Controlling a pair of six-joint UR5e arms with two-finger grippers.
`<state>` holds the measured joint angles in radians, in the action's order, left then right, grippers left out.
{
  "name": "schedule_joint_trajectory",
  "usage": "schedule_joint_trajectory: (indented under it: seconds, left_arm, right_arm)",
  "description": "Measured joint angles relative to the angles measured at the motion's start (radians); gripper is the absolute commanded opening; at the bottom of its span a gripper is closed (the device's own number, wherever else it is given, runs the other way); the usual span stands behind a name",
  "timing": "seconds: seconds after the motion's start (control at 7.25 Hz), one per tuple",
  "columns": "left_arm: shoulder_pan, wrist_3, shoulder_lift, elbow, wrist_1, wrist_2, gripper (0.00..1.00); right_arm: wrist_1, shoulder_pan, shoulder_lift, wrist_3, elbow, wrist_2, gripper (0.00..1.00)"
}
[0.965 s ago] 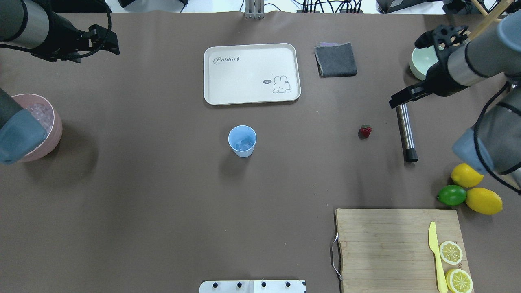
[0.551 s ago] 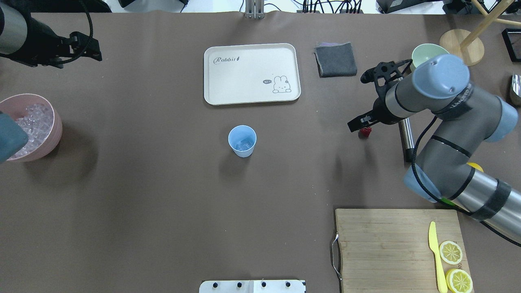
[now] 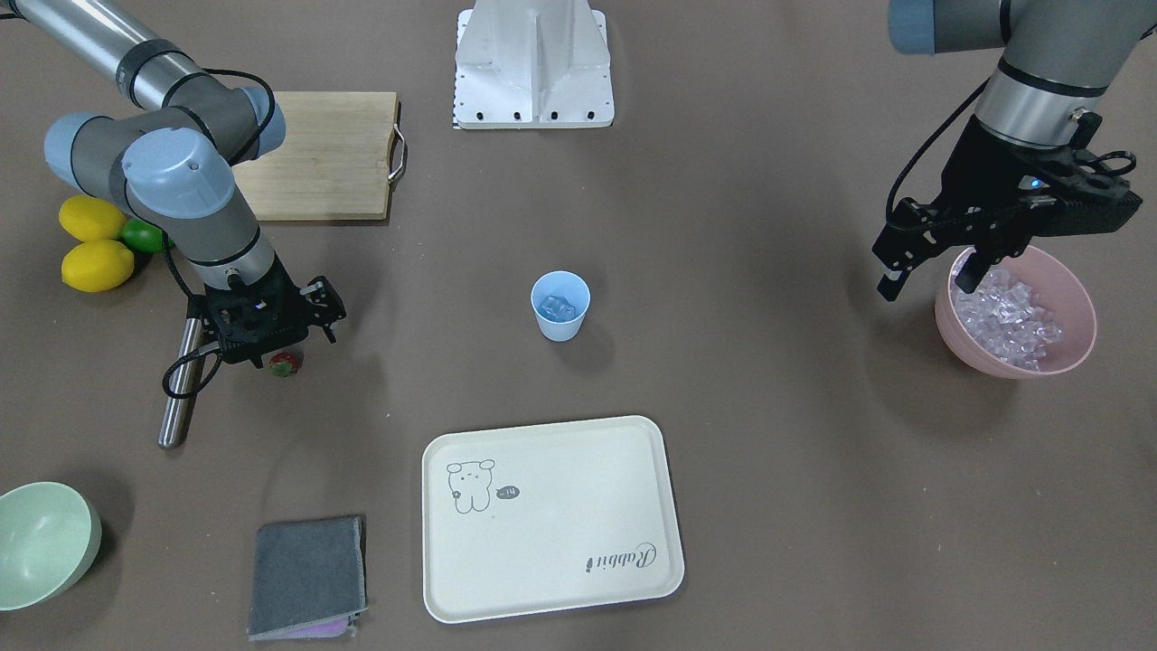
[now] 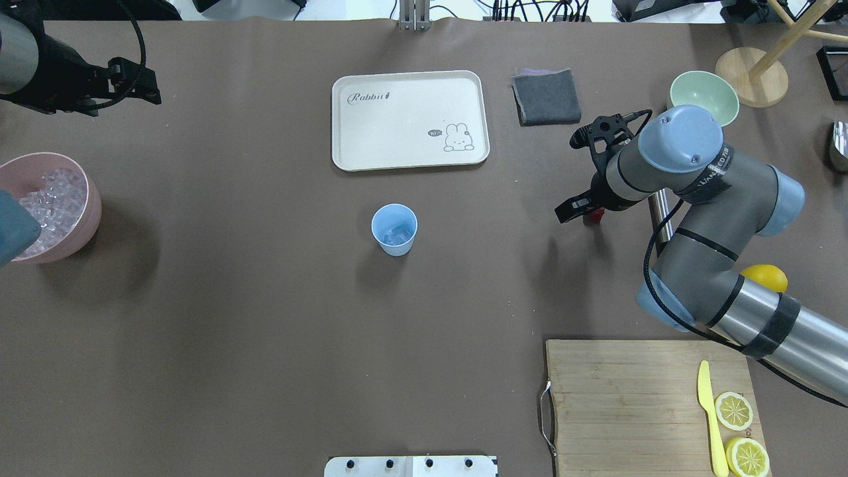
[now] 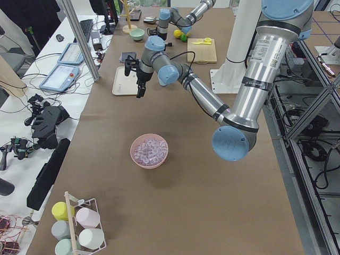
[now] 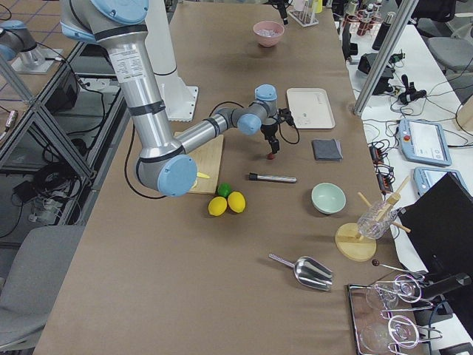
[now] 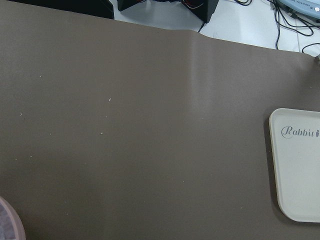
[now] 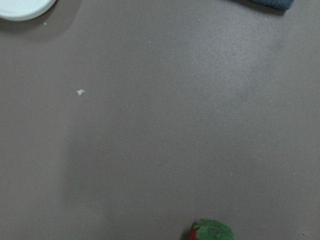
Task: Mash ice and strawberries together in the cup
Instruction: 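Lower the right gripper onto the red strawberry and close it, then lift the strawberry and carry it over the light-blue cup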
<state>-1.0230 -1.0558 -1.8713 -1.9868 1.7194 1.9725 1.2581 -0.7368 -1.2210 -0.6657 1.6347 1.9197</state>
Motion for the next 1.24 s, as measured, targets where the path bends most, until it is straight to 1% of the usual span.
schedule_joint_trajectory:
  seconds: [0.28, 0.41, 0.55, 0.69, 0.83, 1.24]
  left_arm:
    - [0.003, 0.001, -0.005, 0.001, 0.0, 0.0, 0.98]
    - [0.004, 0.002, -0.007, 0.003, 0.0, 0.0, 0.98]
    - [0.005, 0.005, -0.009, 0.005, 0.0, 0.0, 0.98]
    - [0.006, 0.007, -0.014, 0.01, 0.0, 0.0, 0.98]
    - [0.006, 0.008, -0.018, 0.015, 0.001, 0.001, 0.98]
    - [0.006, 0.008, -0.022, 0.019, 0.0, 0.003, 0.98]
  right_arm:
    - [0.0, -0.003, -0.001, 0.0, -0.023, -0.001, 0.98]
    - [0.0, -0.003, 0.0, 0.0, -0.035, -0.002, 0.85]
    - [0.0, -0.003, 0.003, 0.0, -0.044, -0.004, 0.55]
    - [0.0, -0.004, 0.005, 0.0, -0.05, -0.007, 0.14]
    - [0.0, -0.005, 0.005, 0.0, -0.054, -0.009, 0.0]
    - [0.001, -0.019, 0.009, -0.001, -0.056, -0.009, 0.0]
